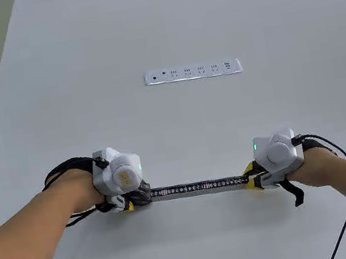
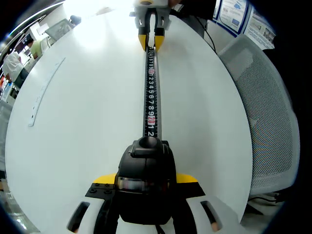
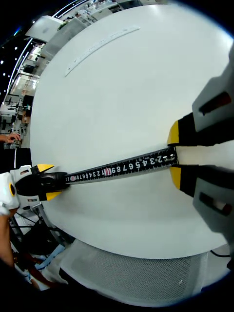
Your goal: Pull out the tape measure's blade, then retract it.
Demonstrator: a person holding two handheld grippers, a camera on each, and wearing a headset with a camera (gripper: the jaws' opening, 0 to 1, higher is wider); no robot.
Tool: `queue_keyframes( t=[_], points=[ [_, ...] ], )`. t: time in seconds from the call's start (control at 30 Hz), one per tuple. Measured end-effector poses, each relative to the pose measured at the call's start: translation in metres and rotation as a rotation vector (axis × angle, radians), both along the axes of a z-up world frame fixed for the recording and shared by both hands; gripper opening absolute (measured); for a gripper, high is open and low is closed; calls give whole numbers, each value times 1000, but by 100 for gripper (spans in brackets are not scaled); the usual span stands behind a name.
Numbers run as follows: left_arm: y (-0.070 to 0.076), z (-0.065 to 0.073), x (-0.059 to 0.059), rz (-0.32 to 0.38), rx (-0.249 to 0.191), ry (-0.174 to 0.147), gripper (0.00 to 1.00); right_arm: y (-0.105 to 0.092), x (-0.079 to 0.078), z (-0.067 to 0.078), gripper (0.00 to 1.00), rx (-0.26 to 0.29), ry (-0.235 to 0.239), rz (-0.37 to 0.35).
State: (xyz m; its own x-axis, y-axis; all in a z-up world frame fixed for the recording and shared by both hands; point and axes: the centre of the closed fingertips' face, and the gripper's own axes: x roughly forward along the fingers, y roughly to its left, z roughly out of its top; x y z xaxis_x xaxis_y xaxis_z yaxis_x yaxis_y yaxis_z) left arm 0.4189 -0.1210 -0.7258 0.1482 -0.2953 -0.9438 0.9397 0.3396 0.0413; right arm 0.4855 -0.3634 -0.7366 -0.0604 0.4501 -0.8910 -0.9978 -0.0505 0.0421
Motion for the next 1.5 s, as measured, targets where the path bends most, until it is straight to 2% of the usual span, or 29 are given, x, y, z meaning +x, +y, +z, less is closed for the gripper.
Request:
queue_keyframes(
  t=[0.27, 0.4, 0.7, 0.73, 0.77, 0.8, 0.83, 0.9, 0.97, 1.0, 1.03, 1.1, 1.13, 1.3, 1.43, 1.5],
  points=[
    [0, 0, 0, 0, -1, 0, 38, 0, 0, 0, 12, -3, -2, -4],
    [-1, 0, 0, -1, -1, 1, 38, 1, 0, -1, 12, -8, 12, -16],
    [-1, 0, 0, 2, -7, 0, 39, 1, 0, 0, 13, -15, 6, 6],
    [-3, -2, -1, 19, -23, 18, 39, 1, -1, 0, 14, -14, -4, 27],
    [-3, -5, -6, 44, -24, 49, 41, 2, -1, 0, 14, -14, -15, 49],
    [-4, -6, -6, 25, -24, 40, 42, 1, -1, 0, 14, -16, -26, 63],
    [-9, -6, -6, -9, -49, 16, 42, 1, -1, 0, 14, -19, -23, 59],
    [-2, -7, -3, 10, -20, -1, 42, 1, -1, 0, 15, -21, -30, 69],
    [3, -8, -2, 22, -5, -2, 42, 1, -1, 0, 15, -26, -33, 67],
    [6, -7, -3, 41, -13, 4, 43, 2, -1, 0, 15, -30, -35, 64],
    [7, -8, -3, 57, -18, 8, 46, 2, -1, 0, 15, -34, -38, 65],
    [12, -7, -1, 66, -19, -8, 56, 2, -2, 0, 15, -38, -48, 71],
    [14, -6, 0, 81, -27, -11, 58, 2, -2, 0, 16, -39, -52, 72],
    [23, -2, -4, 121, -32, -7, 59, 2, -5, 1, 25, -35, -69, 76],
    [29, 3, -6, 175, -72, -23, 65, -3, -5, 1, 35, -39, -65, 39],
    [31, 7, -7, 227, -101, -30, 69, -8, -6, 2, 37, -36, -57, 19]
  ],
)
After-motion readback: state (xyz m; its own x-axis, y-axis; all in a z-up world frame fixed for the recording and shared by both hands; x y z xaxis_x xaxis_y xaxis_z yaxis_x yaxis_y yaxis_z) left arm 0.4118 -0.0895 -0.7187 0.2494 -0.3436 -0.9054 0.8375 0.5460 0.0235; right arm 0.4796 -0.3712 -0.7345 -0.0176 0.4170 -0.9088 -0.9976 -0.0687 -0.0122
